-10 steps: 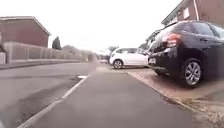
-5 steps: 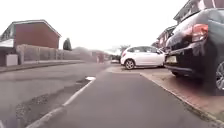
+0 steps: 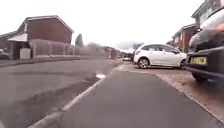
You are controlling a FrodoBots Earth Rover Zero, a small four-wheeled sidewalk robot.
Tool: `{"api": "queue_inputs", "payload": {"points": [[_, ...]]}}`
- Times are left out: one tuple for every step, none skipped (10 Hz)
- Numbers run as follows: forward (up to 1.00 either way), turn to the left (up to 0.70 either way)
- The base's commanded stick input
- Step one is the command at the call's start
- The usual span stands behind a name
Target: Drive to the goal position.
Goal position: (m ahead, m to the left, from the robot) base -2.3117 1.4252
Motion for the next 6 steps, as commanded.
{"api": "queue_inputs", "payload": {"points": [[1.00, 0.40], [1.00, 0.40], [1.00, 0.40], [1.00, 0.40], [1.00, 0.40], [1.00, 0.40]]}}
